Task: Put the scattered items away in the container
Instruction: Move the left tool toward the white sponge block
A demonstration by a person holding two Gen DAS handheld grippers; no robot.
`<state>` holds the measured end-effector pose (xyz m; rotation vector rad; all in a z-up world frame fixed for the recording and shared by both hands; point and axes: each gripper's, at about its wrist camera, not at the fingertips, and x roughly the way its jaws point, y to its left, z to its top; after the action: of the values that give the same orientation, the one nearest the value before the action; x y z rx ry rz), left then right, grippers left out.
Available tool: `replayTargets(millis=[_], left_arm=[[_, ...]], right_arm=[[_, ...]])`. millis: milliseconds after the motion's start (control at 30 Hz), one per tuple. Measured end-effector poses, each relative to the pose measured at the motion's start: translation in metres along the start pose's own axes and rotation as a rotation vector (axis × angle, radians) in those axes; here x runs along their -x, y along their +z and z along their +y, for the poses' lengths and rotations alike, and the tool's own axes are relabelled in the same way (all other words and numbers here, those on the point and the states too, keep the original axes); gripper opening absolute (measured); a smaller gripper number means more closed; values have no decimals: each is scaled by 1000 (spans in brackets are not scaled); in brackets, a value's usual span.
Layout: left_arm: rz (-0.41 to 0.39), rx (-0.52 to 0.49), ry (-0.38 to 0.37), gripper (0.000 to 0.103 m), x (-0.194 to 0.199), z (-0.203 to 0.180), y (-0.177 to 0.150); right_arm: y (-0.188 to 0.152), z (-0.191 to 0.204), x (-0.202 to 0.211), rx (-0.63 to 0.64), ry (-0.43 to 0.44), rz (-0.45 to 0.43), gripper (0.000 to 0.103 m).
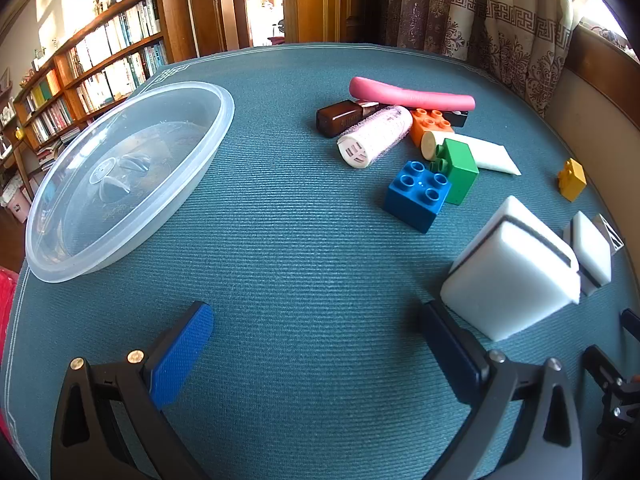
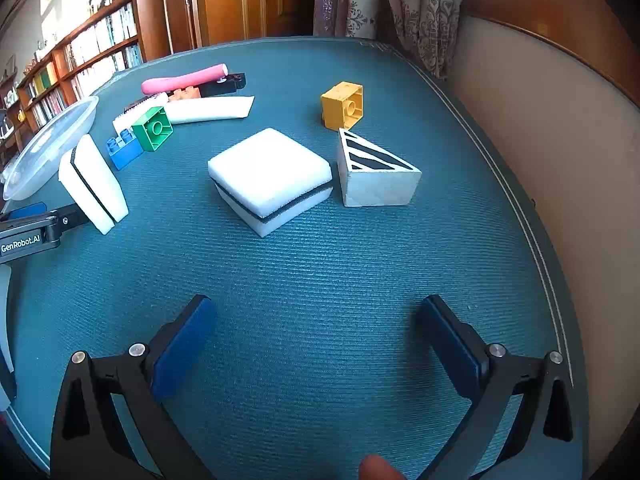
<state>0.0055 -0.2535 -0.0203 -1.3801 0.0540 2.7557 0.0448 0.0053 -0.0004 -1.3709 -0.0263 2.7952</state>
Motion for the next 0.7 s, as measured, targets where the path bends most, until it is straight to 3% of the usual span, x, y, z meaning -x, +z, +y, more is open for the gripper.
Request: replayTargets(millis=[700], left_arm=[[0,0,-1,103,2,4,-2]], right_arm=[[-9,-3,7,21,9,-9,103]])
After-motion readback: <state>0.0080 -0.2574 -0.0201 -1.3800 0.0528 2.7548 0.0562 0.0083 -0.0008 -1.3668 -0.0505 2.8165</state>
